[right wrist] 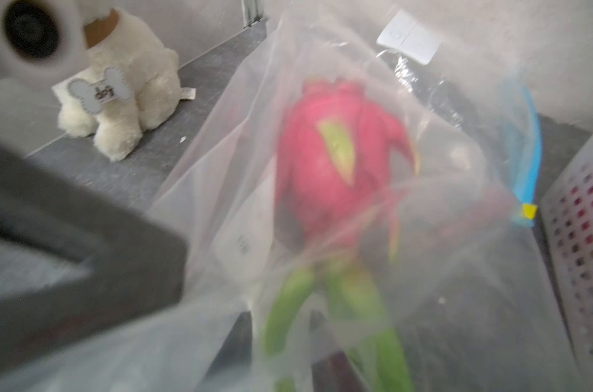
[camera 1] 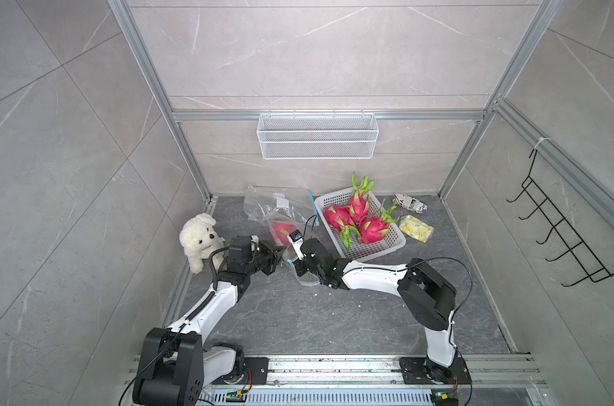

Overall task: Open the zip-top bag and take out the dragon fruit
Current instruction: Pick up the dragon fruit from the zipper food storage bag.

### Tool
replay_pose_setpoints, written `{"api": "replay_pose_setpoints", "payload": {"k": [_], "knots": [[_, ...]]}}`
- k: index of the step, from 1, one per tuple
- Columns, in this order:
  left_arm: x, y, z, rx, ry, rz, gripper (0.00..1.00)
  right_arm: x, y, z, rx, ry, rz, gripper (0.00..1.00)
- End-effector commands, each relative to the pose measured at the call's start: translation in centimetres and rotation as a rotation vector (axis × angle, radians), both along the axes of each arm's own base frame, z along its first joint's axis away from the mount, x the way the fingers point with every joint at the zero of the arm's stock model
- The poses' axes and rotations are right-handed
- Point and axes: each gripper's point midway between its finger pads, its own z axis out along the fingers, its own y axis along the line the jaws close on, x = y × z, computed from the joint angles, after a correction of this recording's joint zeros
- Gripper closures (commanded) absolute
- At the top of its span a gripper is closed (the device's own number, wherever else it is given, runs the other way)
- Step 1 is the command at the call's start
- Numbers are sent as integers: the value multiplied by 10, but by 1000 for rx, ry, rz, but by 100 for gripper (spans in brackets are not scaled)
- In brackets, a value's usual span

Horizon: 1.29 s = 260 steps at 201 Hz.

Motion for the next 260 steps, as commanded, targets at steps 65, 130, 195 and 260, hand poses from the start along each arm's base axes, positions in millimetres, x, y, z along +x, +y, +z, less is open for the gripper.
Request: {"api": "replay_pose_setpoints", "payload": {"k": [65, 130, 195, 260], "knots": [[1, -11, 16, -52, -43, -55, 95, 54, -12, -25, -36, 82, -6, 42], [2, -12, 23, -62, -60, -61, 95, 91, -9, -42, -153, 124, -47, 40], [2, -9, 15, -53, -37, -40, 95, 77, 4, -63, -134, 254, 48, 77], [6, -6, -8, -22, 1, -22, 67, 48, -1, -10, -1, 307, 77, 100]]}}
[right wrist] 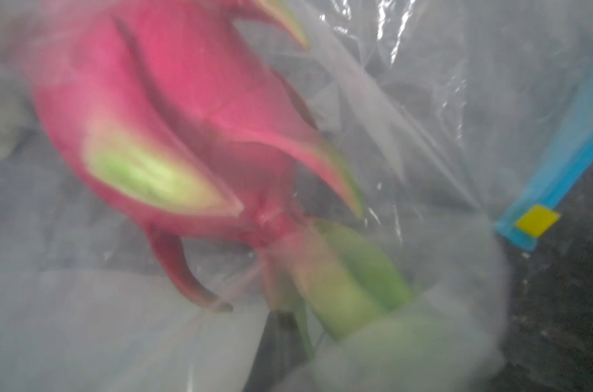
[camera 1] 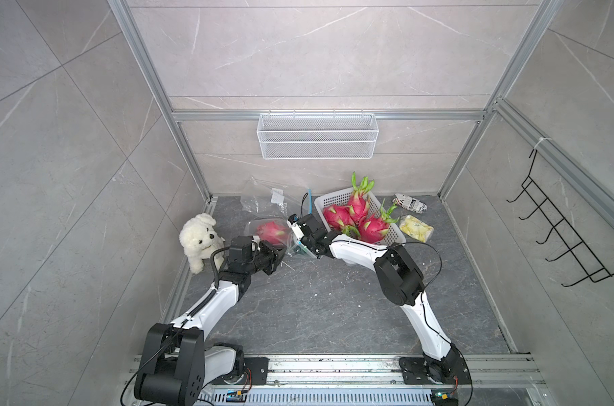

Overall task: Open the zip-top bag and take out the dragon fruit
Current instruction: Pick up the dragon fruit from the zipper food storage bag.

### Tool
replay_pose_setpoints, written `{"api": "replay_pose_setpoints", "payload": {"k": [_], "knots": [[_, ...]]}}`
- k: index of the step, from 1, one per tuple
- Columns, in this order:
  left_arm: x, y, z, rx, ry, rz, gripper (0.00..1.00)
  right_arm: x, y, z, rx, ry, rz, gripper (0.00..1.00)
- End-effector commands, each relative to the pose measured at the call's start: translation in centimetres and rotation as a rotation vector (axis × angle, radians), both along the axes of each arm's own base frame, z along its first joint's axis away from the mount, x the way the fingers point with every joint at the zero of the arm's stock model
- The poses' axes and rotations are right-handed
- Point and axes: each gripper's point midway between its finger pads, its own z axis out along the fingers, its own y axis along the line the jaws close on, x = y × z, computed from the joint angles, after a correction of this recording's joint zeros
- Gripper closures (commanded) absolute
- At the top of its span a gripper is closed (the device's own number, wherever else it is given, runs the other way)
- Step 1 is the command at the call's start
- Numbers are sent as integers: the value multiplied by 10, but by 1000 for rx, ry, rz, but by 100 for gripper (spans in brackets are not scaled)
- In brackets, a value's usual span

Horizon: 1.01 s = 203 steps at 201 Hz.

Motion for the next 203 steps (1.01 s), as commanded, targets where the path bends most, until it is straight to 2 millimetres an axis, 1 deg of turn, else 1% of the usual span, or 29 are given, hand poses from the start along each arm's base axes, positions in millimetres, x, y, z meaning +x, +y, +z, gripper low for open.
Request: {"api": "replay_pose_setpoints", "payload": {"k": [1, 13, 20, 33, 52, 56, 78, 96, 111, 123, 136, 147, 156, 173, 185, 203], "knots": [[4, -2, -3, 1, -13, -8, 65, -17, -3, 47, 88, 30, 5, 100], [4, -3, -8, 2, 0, -15, 38, -24, -8, 58, 115, 39, -6, 100], [3, -3, -9, 5, 7, -20, 28, -28, -11, 63, 131, 40, -12, 100], [2, -2, -11, 21, 12, -23, 19, -37, -17, 70, 155, 52, -16, 100], [4, 4, -3, 48, -16, -28, 16, -49, -30, 71, 170, 54, -29, 100], [5, 8, 0, 57, -24, -25, 13, -51, -31, 71, 173, 47, -26, 100], [12, 28, 18, 124, -86, 3, 12, -54, -38, 65, 144, 33, -22, 100], [21, 44, 37, 191, -147, 4, 12, -51, -34, 62, 141, 27, -10, 100], [26, 56, 47, 270, -174, -9, 12, -47, -28, 57, 146, 28, -1, 100], [27, 68, 45, 345, -160, -6, 12, -44, -23, 52, 145, 33, 7, 100], [32, 84, 42, 448, -153, 17, 13, -39, -17, 49, 154, 25, 15, 100], [38, 95, 41, 494, -151, 35, 13, -36, -13, 47, 161, 14, 23, 100], [42, 96, 43, 485, -153, 37, 13, -33, -9, 46, 164, 5, 29, 100], [49, 87, 54, 429, -196, 8, 13, -28, -3, 47, 176, 5, 35, 99], [51, 85, 61, 431, -211, -9, 13, -27, 2, 48, 194, 8, 41, 95], [56, 93, 64, 494, -207, -4, 13, -28, 7, 50, 215, 9, 58, 86]]}}
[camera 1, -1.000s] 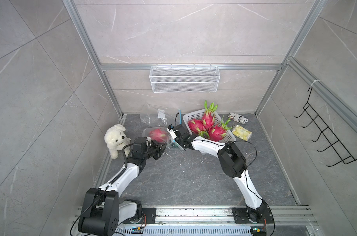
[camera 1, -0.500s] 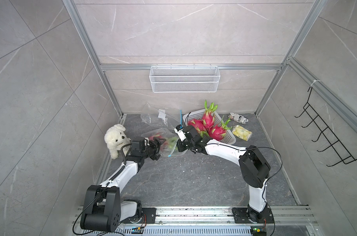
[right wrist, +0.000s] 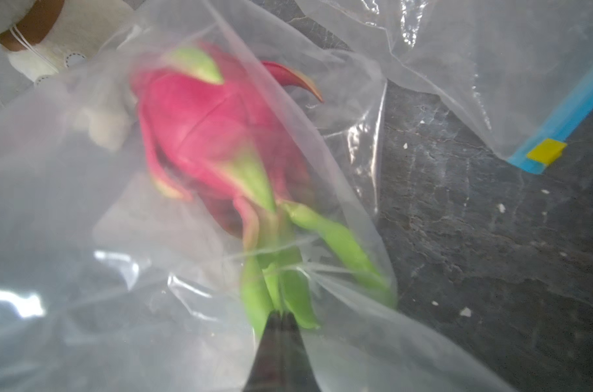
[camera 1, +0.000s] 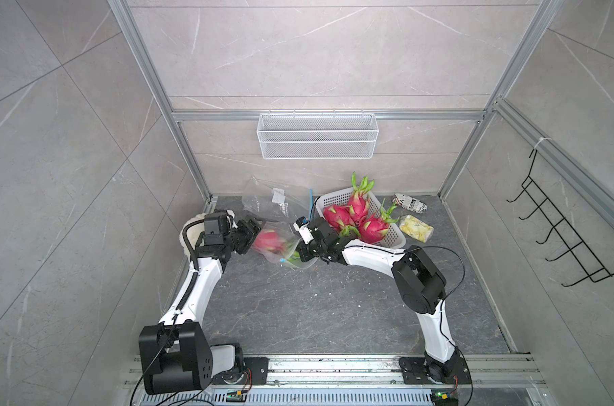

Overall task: Open the zip-top bag and take out the dragon fruit
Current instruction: Pick up the dragon fruit from the zipper food storage bag.

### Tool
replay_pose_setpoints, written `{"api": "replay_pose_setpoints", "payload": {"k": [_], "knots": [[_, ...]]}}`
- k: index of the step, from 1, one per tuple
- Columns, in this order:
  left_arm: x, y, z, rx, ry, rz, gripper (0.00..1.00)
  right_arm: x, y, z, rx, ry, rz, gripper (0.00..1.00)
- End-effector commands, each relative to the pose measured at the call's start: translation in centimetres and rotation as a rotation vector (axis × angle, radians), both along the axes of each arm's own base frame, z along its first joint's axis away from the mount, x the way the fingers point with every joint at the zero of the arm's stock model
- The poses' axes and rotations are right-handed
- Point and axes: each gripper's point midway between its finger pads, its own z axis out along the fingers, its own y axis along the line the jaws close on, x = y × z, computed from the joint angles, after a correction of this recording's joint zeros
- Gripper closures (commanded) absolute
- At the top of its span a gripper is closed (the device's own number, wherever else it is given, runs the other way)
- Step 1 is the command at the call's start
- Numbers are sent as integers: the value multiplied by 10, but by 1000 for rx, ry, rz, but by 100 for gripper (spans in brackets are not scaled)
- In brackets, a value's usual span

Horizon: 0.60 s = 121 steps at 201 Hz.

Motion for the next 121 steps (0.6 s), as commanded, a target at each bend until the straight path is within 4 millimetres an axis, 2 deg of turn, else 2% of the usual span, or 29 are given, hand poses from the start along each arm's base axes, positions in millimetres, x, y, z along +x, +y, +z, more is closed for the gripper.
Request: {"api": "replay_pose_setpoints", "payload": {"k": [1, 29, 59, 92, 121], "knots": [[5, 4, 16, 83, -39, -41, 13, 8, 17, 20, 72, -45, 35, 86], [31, 11, 5, 120, -25, -31, 13, 7, 23, 12, 74, -47, 64, 78], [53, 10, -39, 105, 73, -47, 15, 4, 30, 0, 68, -23, 110, 73], [52, 15, -89, 111, 170, -17, 16, -1, 36, -10, 95, 38, 114, 71], [49, 19, -107, 114, 182, 15, 16, -1, 37, -7, 165, 74, 61, 60]]}}
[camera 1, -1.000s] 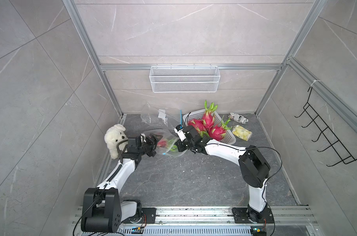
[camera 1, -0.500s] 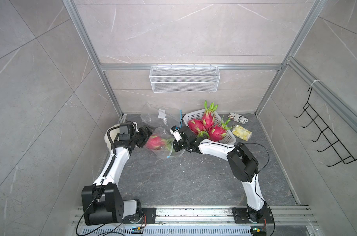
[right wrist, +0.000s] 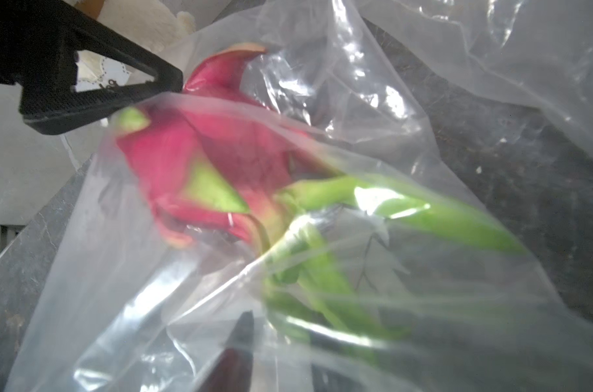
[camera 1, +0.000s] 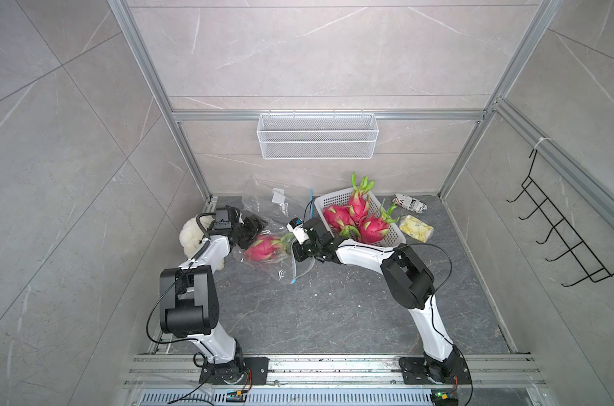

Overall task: Open the zip-top bag and take out the dragon fruit
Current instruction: Pick up the dragon fruit from the zipper food storage bag.

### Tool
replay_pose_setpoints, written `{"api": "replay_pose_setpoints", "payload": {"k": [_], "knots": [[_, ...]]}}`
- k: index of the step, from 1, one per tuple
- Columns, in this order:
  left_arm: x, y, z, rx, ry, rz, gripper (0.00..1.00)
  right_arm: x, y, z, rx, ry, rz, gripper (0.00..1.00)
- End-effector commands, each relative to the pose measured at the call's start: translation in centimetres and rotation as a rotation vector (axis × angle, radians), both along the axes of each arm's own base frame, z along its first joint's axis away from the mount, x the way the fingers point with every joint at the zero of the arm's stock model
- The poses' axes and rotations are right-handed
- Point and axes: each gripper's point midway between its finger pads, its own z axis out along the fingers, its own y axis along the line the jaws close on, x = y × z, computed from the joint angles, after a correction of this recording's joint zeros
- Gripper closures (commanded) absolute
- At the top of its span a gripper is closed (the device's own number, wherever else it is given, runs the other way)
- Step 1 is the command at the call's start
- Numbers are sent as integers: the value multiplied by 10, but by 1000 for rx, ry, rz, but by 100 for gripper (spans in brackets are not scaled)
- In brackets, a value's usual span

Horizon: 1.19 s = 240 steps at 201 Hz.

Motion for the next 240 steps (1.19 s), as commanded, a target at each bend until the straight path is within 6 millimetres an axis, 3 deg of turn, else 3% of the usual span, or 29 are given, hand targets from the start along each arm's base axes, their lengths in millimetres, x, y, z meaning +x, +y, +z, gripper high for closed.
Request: {"api": "replay_pose_setpoints", "payload": {"k": [1, 26, 61, 102, 145, 192, 220, 224, 240], "knots": [[-11, 5, -30, 20, 69, 29, 16, -1, 8, 5, 78, 40, -25, 60], [-11, 2, -38, 8, 96, 19, 17, 8, 11, 2, 135, 82, -99, 50], [-20, -1, -46, -11, 127, 17, 17, 23, 24, -3, 277, 261, -228, 46], [-28, -3, -45, -22, 124, 16, 17, 45, 15, -18, 407, 405, -449, 43], [-25, -10, -38, -47, 114, -4, 17, 58, 34, 1, 606, 460, -443, 42], [-24, -10, -30, -41, 91, -9, 17, 65, 47, -17, 618, 553, -465, 42], [-24, -14, -33, -47, 98, -22, 18, 69, 63, 5, 673, 567, -423, 42], [-24, -14, -33, -48, 98, -24, 18, 68, 64, -9, 650, 578, -428, 42], [-23, -17, -33, -53, 100, -32, 18, 71, 71, -9, 622, 577, -421, 43]]}}
